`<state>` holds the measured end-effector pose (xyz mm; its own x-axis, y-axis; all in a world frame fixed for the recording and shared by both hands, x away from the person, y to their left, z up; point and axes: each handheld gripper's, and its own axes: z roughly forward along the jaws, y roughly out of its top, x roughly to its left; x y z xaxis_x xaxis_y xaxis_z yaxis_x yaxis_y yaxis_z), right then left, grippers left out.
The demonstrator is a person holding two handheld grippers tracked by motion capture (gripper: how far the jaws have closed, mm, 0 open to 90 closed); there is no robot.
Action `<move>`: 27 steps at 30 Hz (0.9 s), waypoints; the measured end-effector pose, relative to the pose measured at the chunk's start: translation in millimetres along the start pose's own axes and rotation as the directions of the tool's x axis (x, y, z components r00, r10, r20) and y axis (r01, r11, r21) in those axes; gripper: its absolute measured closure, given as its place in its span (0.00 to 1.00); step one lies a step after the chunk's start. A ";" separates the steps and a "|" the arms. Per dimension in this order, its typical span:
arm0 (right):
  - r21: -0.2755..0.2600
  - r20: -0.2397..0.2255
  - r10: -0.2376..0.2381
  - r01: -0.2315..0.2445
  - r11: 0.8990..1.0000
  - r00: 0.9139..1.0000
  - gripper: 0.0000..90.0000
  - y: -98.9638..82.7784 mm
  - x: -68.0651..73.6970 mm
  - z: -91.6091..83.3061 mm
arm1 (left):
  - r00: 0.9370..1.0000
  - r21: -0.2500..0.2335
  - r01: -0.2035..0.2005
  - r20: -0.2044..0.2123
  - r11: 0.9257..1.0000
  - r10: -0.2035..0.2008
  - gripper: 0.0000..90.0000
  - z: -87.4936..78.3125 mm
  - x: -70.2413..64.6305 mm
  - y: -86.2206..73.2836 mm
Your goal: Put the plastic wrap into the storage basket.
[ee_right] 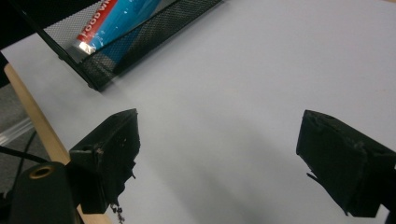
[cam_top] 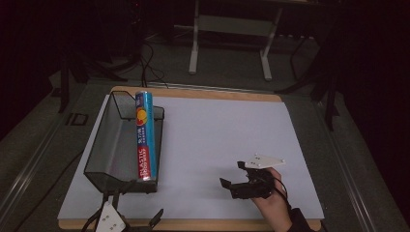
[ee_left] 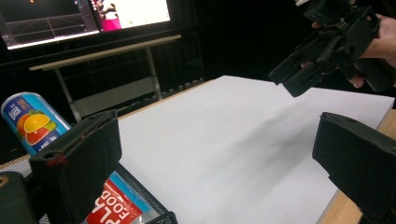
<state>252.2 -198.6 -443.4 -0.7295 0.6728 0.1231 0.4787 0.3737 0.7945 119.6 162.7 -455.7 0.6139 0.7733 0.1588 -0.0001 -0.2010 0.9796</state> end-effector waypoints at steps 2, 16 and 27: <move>-0.006 0.008 -0.019 0.019 1.000 1.000 0.15 -2.8 -1.0 -1.5 | 1.000 0.001 -0.001 -0.001 1.000 0.001 0.02 -0.2 -0.1 0.0; -0.042 0.042 -0.056 0.058 0.997 0.998 0.15 -20.2 -8.0 -1.8 | 1.000 -0.002 0.001 -0.002 1.000 -0.001 0.02 -0.7 1.0 -0.1; -0.048 0.066 -0.050 0.053 0.997 0.997 0.15 -22.4 -18.2 0.4 | 1.000 0.004 0.000 -0.005 1.000 0.000 0.02 -0.4 1.8 -0.5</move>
<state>254.9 -218.9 -463.6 -0.7186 0.6940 0.0441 0.4154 0.3775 0.8276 120.4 164.5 -455.9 0.6098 0.7763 0.1595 0.0031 -0.2036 0.9791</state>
